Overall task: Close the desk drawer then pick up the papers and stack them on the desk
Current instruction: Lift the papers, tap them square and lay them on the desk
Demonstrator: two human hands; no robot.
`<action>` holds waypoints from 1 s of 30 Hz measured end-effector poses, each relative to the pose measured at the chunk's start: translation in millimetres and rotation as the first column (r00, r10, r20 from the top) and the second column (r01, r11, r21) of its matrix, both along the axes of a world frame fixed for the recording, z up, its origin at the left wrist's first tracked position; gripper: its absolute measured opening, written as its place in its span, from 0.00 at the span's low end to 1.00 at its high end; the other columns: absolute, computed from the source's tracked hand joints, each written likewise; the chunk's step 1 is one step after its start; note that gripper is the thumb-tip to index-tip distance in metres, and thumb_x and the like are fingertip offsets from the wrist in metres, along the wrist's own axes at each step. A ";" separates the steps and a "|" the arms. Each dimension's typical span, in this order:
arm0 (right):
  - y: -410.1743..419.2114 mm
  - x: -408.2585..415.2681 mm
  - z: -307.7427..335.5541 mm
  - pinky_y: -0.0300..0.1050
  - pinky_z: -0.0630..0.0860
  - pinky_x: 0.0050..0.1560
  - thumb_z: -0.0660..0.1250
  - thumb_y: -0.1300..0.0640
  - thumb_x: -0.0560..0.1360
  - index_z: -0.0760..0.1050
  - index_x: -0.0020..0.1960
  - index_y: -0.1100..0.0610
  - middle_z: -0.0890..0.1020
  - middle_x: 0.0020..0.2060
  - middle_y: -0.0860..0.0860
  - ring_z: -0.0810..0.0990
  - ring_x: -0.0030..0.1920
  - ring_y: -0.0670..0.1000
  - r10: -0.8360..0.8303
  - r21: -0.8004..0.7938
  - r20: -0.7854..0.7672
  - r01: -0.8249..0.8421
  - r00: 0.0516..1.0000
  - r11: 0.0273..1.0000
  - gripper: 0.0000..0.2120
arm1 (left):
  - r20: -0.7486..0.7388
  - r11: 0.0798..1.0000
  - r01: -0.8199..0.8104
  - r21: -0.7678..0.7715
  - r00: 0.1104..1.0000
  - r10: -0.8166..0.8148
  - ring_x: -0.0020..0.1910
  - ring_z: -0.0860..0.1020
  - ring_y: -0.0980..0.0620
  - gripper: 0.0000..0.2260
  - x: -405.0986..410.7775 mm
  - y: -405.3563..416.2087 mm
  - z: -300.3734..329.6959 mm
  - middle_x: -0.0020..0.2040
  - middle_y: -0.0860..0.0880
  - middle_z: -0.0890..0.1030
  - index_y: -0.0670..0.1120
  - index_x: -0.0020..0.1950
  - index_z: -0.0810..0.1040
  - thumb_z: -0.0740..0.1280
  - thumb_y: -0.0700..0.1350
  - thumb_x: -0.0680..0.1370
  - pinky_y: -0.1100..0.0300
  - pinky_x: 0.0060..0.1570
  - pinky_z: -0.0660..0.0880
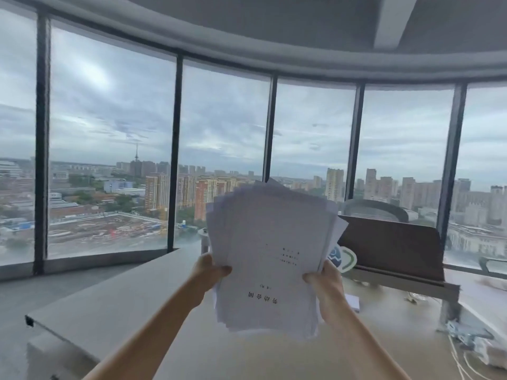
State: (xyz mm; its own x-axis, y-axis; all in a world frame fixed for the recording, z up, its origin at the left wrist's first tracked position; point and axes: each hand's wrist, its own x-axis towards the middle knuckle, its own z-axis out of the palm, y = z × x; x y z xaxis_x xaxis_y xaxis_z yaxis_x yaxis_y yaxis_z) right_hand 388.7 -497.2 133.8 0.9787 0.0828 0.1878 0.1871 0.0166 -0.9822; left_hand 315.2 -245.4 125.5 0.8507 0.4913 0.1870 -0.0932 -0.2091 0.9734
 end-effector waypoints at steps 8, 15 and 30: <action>-7.9 40.1 -41.2 0.44 0.79 0.40 0.62 0.74 0.70 0.75 0.50 0.57 0.81 0.42 0.52 0.81 0.43 0.52 -0.143 -0.090 -0.006 0.141 0.990 0.986 0.16 | -0.036 0.997 0.045 -0.067 0.998 -0.048 0.39 0.78 0.48 0.12 55.7 -19.1 -42.5 0.39 0.48 0.81 0.43 0.45 0.80 0.66 0.27 0.71 0.61 0.37 0.73; 12.5 107.2 -87.2 0.44 0.78 0.44 0.60 0.72 0.68 0.74 0.55 0.54 0.82 0.47 0.51 0.80 0.49 0.53 -0.223 -0.077 0.021 0.224 0.975 0.972 0.20 | -0.036 0.990 0.072 -0.119 0.996 -0.077 0.41 0.80 0.48 0.13 121.0 -2.9 -83.2 0.44 0.46 0.83 0.39 0.53 0.81 0.67 0.29 0.71 0.59 0.42 0.75; 23.7 130.8 -90.8 0.46 0.67 0.42 0.63 0.73 0.67 0.68 0.52 0.71 0.74 0.41 0.56 0.72 0.41 0.50 -0.208 0.042 0.029 0.207 0.978 0.977 0.14 | 0.086 0.976 0.177 -0.125 0.982 -0.167 0.44 0.81 0.47 0.11 140.2 10.1 -63.3 0.47 0.43 0.84 0.44 0.48 0.82 0.69 0.38 0.66 0.55 0.47 0.76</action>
